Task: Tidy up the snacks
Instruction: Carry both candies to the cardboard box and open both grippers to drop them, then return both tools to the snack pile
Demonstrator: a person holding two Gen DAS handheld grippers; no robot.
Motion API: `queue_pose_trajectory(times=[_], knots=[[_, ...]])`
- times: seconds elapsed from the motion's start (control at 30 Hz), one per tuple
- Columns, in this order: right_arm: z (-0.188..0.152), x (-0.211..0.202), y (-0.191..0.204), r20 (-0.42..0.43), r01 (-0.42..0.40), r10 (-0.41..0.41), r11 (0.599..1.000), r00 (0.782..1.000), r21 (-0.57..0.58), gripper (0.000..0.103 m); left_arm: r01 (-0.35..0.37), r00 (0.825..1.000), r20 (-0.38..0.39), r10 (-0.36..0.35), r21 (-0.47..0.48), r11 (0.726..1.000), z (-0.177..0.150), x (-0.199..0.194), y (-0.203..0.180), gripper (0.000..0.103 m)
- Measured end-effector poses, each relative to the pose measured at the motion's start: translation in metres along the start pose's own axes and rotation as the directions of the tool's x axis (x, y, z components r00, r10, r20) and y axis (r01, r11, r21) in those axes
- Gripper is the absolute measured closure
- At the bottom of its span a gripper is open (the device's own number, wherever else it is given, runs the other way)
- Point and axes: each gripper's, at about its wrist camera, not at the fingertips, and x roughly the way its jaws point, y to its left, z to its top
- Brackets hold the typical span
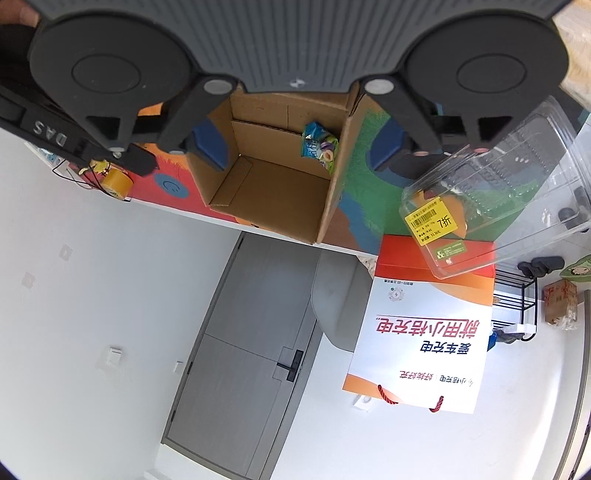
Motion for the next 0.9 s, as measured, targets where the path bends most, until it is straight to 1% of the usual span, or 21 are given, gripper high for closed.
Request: queue_pose_trajectory(times=[0.23,0.37,0.53,0.67,0.9], knots=[[-0.007,-0.023,-0.021,-0.007,0.052,-0.052,0.998,0.999,0.021,0.038,0.014,1.000,-0.022,-0.014,0.011,1.000,-0.008,-0.001,-0.011,0.017],[-0.006,-0.036,-0.034,0.007,0.100,-0.100,0.995,0.995,0.023,0.030,0.034,0.999,-0.028,-0.033,0.027,0.999,-0.011,-0.004,-0.022,0.016],[-0.004,-0.051,-0.054,0.015,0.156,-0.156,0.987,0.988,0.034,0.028,0.063,0.997,-0.036,-0.061,0.059,0.996,-0.015,-0.004,-0.040,0.014],[-0.002,-0.065,-0.072,0.033,0.203,-0.205,0.978,0.978,0.045,0.025,0.104,0.994,-0.048,-0.100,0.093,0.990,-0.020,-0.004,-0.059,0.013],[0.002,-0.088,-0.104,0.061,0.277,-0.281,0.958,0.958,0.069,0.025,0.179,0.982,-0.088,-0.167,0.154,0.972,-0.027,0.002,-0.096,0.013]])
